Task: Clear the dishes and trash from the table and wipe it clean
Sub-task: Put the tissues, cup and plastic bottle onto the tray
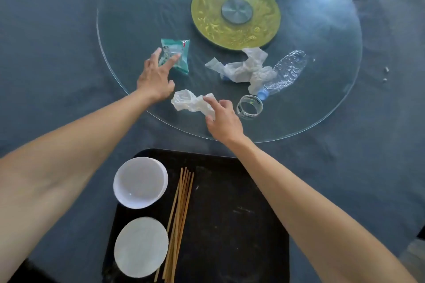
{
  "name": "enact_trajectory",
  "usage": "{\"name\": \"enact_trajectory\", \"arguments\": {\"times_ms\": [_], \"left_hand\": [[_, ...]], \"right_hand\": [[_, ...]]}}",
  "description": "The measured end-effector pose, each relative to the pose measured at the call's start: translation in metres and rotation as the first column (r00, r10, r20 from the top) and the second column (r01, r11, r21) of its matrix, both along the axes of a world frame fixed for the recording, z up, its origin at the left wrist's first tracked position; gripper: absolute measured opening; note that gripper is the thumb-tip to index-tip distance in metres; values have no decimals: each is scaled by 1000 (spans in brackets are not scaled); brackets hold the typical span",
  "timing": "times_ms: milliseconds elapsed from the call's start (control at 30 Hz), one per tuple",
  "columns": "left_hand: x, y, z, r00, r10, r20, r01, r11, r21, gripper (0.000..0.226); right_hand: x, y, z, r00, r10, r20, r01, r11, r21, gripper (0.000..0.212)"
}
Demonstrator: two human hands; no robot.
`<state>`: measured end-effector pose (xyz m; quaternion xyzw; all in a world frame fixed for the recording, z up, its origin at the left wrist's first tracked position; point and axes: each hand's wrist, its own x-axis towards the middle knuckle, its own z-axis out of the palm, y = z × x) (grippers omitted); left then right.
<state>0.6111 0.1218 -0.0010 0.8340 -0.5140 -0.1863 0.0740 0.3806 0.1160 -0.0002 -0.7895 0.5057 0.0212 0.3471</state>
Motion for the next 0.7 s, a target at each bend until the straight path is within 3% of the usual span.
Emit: {"name": "enact_trajectory", "arguments": {"times_ms": [133, 300, 433, 700], "left_hand": [[11, -14, -27, 999, 6, -32, -6, 1000, 2, 62], [12, -14, -37, 998, 68, 11, -66, 985, -159, 32], [13, -7, -32, 998, 66, -17, -69, 970, -234, 27], [-20, 77, 1, 981, -137, -141, 56, 881, -469, 22]], "right_hand": [[1, 4, -23, 997, -63, 39, 64, 998, -16, 48], [-1, 8, -34, 984, -155, 83, 160, 985, -61, 36], [-8, 18, -34, 968, -206, 145, 216, 974, -60, 29], [-70, 69, -5, 918, -207, 337, 262, 957, -125, 24]]}}
